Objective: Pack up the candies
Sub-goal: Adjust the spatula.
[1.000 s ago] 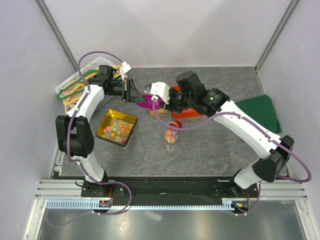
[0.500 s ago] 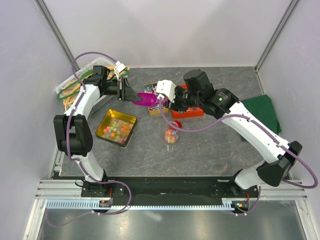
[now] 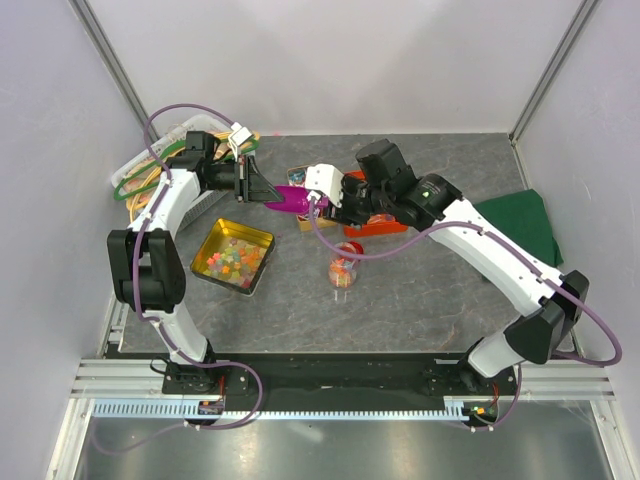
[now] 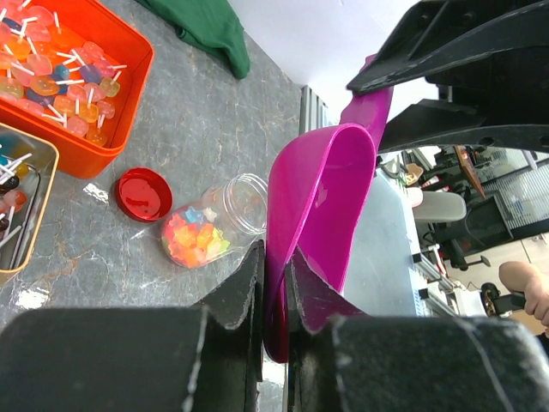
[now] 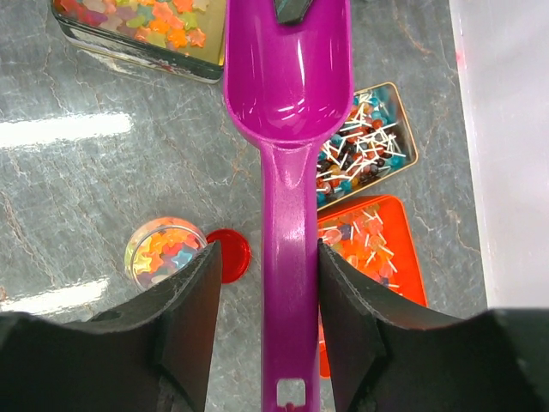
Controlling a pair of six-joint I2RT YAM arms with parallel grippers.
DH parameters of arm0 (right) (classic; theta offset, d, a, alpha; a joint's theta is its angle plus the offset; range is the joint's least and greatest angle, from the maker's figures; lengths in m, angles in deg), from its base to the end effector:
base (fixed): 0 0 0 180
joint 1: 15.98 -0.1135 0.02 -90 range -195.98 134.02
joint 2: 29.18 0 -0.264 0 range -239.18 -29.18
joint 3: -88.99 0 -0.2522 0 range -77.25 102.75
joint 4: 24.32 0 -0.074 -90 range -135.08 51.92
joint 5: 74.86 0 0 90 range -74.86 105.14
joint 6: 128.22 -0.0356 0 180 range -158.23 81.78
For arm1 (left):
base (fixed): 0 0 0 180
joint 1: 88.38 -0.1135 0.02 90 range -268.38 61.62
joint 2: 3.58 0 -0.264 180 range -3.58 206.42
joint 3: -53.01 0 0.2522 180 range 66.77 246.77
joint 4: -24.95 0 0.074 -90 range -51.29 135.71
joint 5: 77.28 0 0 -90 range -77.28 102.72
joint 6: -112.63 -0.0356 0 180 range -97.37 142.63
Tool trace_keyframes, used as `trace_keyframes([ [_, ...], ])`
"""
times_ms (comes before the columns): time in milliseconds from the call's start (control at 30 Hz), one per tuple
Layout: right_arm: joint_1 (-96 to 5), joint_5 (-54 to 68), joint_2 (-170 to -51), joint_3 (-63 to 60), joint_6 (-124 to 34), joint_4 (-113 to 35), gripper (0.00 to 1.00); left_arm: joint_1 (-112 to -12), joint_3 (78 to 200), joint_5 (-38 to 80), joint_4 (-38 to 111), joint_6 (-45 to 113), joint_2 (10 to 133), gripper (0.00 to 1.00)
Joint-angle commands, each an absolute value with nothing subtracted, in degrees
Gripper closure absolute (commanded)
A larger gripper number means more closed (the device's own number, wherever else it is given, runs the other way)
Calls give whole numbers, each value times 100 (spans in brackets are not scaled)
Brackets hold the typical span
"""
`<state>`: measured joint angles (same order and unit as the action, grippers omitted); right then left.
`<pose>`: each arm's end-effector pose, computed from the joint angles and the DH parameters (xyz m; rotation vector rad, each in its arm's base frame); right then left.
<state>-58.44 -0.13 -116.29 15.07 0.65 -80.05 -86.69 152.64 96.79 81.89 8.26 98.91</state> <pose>0.2386 0.2310 0.3943 -1.5461 1.5729 0.3294 0.3669 -0.0462 0.2915 0.7378 1.8538 -1.6793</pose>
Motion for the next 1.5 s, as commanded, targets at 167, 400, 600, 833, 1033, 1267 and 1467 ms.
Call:
trace_keyframes([
  [167, -5843, -244, -11839, 1601, 168, -7798, 47, -8662, 15229, 10957, 8160, 918, 9635, 98],
  [400, -5843, -305, -11962, 1715, 168, -7789, 53, -8653, 15211, 10992, 8151, 927, 9635, 98],
  [600, -5843, -306, -12050, 1811, 185, -7780, 57, -8653, 15194, 11019, 8151, 935, 9626, 98],
  [833, -5843, -349, -12094, 1873, 177, -7771, 69, -8653, 15150, 11028, 8142, 918, 9626, 98],
  [1033, -5834, -332, -12120, 1899, 177, -7780, 85, -8653, 15150, 11054, 8142, 909, 9600, 98],
  [1267, -5834, -86, -12112, 1882, 89, -7754, 100, -8653, 15202, 10712, 8151, 927, 9661, 93],
  [1467, -5782, 678, -11822, 1583, -131, -7455, 100, -8671, 15580, 9886, 8160, 1041, 9951, 75],
])
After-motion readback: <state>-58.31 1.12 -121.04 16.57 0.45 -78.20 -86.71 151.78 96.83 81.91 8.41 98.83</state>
